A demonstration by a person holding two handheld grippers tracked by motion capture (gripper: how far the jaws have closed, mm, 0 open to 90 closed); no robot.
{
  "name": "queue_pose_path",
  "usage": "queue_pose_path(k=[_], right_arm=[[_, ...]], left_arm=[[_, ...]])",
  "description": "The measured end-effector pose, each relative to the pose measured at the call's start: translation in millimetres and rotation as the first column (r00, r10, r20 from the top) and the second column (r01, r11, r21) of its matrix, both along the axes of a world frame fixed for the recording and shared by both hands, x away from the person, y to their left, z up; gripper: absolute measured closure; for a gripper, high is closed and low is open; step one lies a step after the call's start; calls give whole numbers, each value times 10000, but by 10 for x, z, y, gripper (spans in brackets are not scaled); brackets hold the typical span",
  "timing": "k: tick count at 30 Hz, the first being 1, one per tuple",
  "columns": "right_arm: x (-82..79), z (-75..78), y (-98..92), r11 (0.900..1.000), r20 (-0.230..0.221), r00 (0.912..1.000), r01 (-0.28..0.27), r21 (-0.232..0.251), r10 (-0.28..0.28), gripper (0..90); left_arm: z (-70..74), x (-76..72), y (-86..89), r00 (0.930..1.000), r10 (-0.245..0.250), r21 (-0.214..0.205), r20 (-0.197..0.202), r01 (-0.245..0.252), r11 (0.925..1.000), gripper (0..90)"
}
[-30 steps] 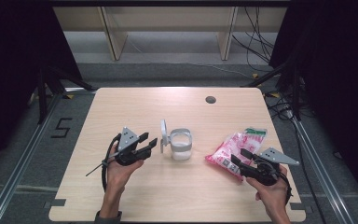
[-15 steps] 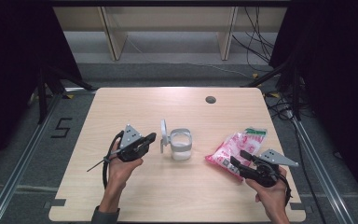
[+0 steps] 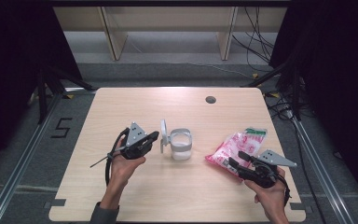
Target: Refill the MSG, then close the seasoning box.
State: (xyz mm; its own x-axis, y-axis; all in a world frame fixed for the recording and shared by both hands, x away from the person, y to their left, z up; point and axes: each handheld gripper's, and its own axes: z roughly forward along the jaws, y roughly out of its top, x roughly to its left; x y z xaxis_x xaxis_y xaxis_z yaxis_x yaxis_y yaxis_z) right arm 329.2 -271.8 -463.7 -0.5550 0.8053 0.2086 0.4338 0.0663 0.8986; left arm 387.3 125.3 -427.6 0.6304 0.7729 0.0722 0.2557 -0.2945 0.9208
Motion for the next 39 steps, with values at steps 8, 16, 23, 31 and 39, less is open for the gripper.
queue_pose_path(k=[8,16,23,31,39], right_arm=[[-36,-6,34,9995,171,9997,-179,-248,183,433],[-82,-2,63,9987,6,9996,-271,-432,271,398],[-111,-37,105,9961,-55,9979,-641,-600,639,377],[-257,-71,117,9915,32,9972,-740,-1066,747,368],[-372,-111,56,9836,-335,9955,-930,-1543,889,367]], left_arm=[[20,-14,-32,10000,-8,-26,73,8,10000,891],[25,4,-6,9993,-249,25,277,249,9997,891],[31,7,-1,9994,-156,-118,311,160,9998,888],[22,-14,6,9990,-227,-134,396,233,9996,884],[-5,-11,-20,9992,-200,-184,348,207,9996,883]])
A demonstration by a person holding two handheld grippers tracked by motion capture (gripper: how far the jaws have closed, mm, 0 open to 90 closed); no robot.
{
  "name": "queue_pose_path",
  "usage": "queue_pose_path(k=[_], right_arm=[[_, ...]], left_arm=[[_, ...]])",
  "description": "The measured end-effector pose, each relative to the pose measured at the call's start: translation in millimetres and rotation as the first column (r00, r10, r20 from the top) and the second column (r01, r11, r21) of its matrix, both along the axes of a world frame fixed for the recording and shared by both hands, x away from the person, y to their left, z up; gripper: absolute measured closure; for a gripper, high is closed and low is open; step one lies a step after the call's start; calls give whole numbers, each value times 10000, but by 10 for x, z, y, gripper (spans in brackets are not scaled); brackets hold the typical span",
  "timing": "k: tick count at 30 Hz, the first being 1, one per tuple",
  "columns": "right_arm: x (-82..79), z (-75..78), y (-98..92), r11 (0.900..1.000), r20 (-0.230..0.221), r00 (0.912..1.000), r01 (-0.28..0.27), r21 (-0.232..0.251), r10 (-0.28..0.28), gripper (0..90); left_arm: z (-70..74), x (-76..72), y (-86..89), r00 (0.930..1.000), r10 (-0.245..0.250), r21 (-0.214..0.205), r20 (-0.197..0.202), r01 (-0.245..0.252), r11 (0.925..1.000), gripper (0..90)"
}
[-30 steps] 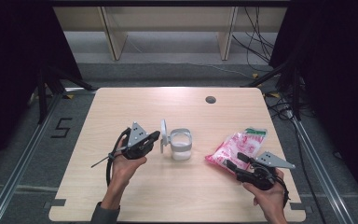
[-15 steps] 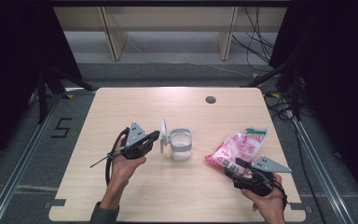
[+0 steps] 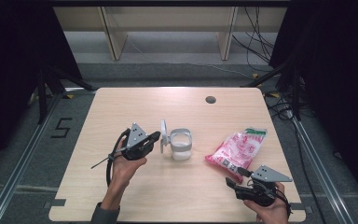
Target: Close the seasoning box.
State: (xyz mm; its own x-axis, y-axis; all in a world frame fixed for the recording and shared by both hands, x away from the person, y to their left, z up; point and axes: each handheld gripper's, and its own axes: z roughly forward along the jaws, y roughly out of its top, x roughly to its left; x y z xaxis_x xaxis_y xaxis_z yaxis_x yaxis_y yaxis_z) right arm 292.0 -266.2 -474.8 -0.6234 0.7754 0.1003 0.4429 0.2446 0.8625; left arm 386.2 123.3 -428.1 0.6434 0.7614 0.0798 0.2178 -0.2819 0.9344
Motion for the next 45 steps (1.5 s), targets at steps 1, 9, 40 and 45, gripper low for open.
queue_pose_path(k=[1,9,40,45], right_arm=[[0,0,0,10000,0,10000,0,0,0,367],[-51,-14,-13,10000,-102,9999,28,-8,-28,367],[-60,-33,12,10000,-257,9997,-25,82,27,368],[-48,-31,2,9998,-63,9999,-151,-157,150,368]], left_arm=[[1,0,-6,10000,-29,-69,-16,29,10000,883],[42,9,-39,9998,-105,109,193,103,9999,883],[119,25,-143,9987,-412,286,314,403,9988,872],[128,18,-182,9987,-434,342,280,424,9985,869]])
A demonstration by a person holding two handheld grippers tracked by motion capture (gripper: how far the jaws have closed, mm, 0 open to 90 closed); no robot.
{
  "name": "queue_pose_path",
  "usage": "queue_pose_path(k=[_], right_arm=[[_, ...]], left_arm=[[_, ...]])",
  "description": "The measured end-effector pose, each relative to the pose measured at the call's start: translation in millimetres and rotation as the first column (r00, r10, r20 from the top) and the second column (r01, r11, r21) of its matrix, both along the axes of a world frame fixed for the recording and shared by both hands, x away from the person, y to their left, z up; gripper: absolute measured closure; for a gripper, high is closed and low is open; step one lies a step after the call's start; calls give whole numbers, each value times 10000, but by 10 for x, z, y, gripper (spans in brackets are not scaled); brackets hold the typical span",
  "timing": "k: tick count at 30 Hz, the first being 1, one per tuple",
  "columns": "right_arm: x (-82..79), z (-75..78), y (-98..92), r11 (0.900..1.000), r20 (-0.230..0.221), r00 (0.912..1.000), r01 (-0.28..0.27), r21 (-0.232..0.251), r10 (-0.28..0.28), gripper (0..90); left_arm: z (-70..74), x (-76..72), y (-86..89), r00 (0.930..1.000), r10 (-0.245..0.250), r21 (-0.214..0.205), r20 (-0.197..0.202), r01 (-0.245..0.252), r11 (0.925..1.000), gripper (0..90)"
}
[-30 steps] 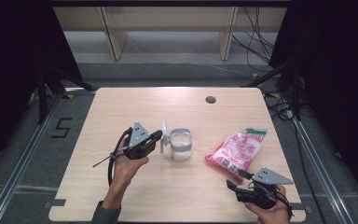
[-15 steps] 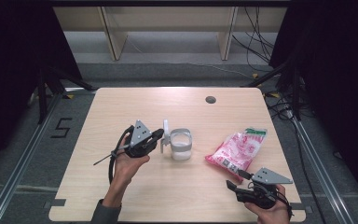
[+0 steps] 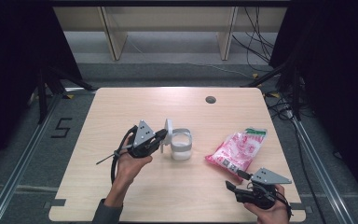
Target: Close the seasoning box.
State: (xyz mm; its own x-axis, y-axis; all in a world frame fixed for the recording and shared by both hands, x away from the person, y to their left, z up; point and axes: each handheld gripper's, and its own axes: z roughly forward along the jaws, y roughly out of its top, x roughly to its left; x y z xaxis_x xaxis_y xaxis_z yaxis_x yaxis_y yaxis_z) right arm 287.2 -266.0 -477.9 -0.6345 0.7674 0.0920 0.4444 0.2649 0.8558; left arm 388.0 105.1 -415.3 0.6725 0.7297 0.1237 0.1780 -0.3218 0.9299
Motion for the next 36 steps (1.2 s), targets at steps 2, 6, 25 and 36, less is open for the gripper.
queue_pose_path(k=[2,6,25,36], right_arm=[[0,0,0,10000,0,10000,-4,1,4,368],[10,-9,5,10000,1,10000,-82,3,82,368],[-11,7,5,10000,-132,9999,41,-34,-42,368],[-23,-3,38,9999,-212,9998,47,106,-45,368]], left_arm=[[2,2,-14,10000,-35,2,-9,35,10000,869],[1,-3,-86,9998,-211,60,-2,211,9998,864],[-81,-202,-92,9904,-1012,-597,-946,958,9936,416],[-218,-305,58,9960,-896,745,61,889,9932,241]])
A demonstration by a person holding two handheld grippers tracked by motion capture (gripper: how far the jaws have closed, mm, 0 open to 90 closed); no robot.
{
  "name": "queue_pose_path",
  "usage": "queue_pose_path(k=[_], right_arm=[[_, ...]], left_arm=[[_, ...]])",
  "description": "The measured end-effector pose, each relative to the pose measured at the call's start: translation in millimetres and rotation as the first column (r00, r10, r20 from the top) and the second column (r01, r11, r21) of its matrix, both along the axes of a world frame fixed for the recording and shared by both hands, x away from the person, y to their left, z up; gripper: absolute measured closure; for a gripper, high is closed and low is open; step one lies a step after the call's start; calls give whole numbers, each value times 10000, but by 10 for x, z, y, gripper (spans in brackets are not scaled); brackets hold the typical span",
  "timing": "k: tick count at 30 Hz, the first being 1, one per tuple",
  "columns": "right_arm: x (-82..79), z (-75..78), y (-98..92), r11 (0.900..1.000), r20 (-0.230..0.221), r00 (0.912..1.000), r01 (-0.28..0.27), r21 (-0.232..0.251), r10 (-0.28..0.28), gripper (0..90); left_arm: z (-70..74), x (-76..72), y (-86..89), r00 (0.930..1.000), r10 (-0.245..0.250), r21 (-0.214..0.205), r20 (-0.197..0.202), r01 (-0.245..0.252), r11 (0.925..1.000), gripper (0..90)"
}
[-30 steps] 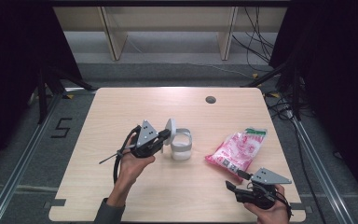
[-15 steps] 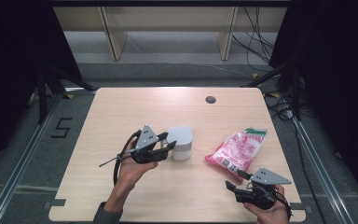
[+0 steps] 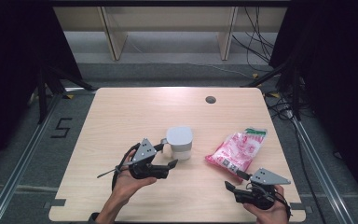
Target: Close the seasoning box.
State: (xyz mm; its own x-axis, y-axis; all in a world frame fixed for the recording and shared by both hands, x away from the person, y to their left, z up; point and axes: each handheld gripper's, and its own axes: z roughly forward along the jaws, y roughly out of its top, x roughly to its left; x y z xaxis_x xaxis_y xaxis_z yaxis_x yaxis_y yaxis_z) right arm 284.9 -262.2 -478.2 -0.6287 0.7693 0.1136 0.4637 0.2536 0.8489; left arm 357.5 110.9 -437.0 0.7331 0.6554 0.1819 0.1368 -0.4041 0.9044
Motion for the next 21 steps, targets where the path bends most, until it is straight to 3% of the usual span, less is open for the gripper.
queue_pose_path(k=[4,6,10,11,12,13,15,16,18,19,20,21], right_arm=[[17,-5,-7,9999,199,9997,-114,-88,116,368],[-12,8,7,10000,-115,9999,-32,28,32,368],[-11,10,8,10000,-96,9999,-66,32,66,367],[-11,10,8,10000,-88,9999,-72,32,73,367],[-10,8,9,10000,-70,10000,-69,53,70,367],[-16,10,11,10000,-133,9999,-19,63,20,367],[-7,8,6,9999,-30,9999,-113,-20,113,367],[7,4,-1,9997,97,9997,-222,-118,223,367],[7,-2,9,9997,111,9997,-231,-39,231,367],[-6,-2,27,9998,1,9999,-166,67,166,367],[9,-9,30,9996,38,9997,-261,-91,262,367],[-12,0,39,9996,-148,9995,-285,49,286,366]], left_arm=[[-24,-42,-1,10000,33,115,38,-33,9999,207],[-51,-61,-2,10000,-49,70,-4,49,10000,188],[-73,-102,-3,10000,12,180,-56,-11,9998,187],[-72,-121,5,9998,211,336,43,-213,9992,187],[-142,-215,-92,9853,-349,-1193,-1670,150,9927,187],[-151,-236,-101,9808,-536,-1310,-1874,291,9910,186],[-173,-224,-79,9851,-603,-929,-1611,457,9946,188],[-191,-235,-90,9823,-432,-1130,-1820,227,9933,188],[-203,-227,-85,9820,-440,-1191,-1834,222,9926,188],[-203,-217,-68,9846,-487,-961,-1681,328,9948,189],[-228,-247,-70,9825,-482,-1103,-1801,285,9935,196],[-228,-247,-70,9825,-482,-1103,-1801,285,9935,205]])
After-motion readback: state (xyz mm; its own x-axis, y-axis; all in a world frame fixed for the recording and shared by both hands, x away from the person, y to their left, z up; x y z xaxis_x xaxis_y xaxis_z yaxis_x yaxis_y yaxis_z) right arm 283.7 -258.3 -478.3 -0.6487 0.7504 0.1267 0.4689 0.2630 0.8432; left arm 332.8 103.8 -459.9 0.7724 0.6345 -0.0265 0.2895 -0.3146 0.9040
